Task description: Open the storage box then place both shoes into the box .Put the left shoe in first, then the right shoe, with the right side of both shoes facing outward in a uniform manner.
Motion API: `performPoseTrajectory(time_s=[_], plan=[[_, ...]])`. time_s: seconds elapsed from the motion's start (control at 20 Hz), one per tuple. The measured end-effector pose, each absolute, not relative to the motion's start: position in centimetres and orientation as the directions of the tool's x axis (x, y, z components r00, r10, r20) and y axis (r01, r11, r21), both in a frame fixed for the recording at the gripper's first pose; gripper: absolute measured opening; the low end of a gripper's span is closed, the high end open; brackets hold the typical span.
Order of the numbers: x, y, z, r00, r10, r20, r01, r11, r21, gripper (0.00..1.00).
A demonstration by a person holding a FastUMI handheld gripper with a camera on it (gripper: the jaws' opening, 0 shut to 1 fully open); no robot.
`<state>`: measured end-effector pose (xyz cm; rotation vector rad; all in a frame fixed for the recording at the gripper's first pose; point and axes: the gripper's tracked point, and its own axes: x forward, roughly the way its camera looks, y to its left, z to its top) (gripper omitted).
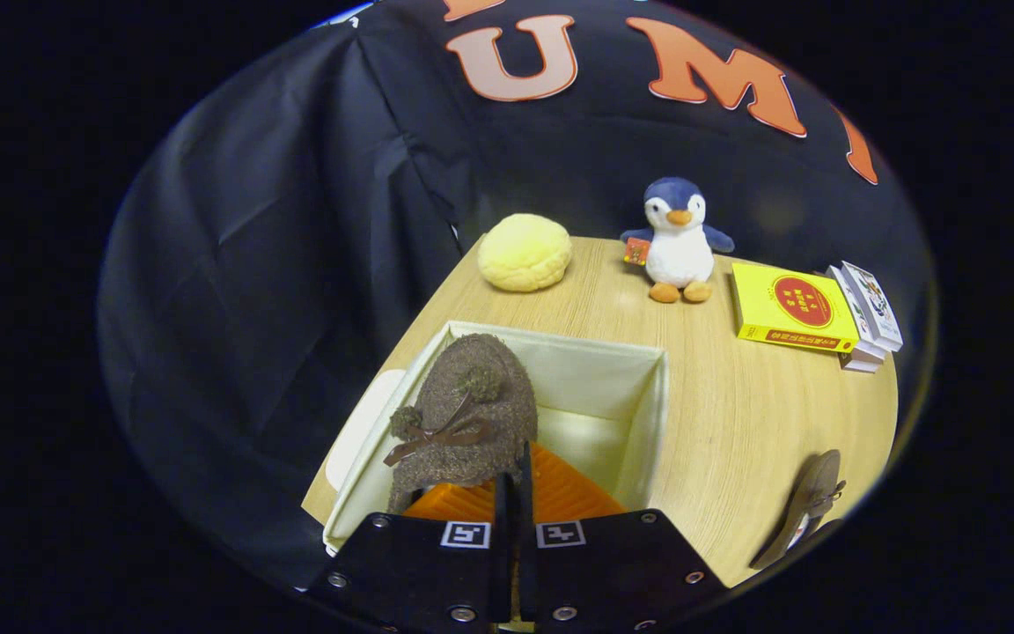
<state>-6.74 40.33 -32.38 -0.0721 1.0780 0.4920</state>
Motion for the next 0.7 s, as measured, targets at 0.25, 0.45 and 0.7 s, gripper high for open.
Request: performPoseTrajectory(time_s=[0.25, 0.45, 0.7], plan=[[-7.5, 41.8, -36.6, 0.289, 0.284, -0.914, -0.392, 0.906, 0.157, 0.05], [-8.8, 42.3, -39.4, 0.189, 0.254, -0.949, -0.358, 0.918, 0.174, 0.06], [-12.0, 43.2, -39.8, 0.046, 0.32, -0.946, -0.362, 0.888, 0.283, 0.22]])
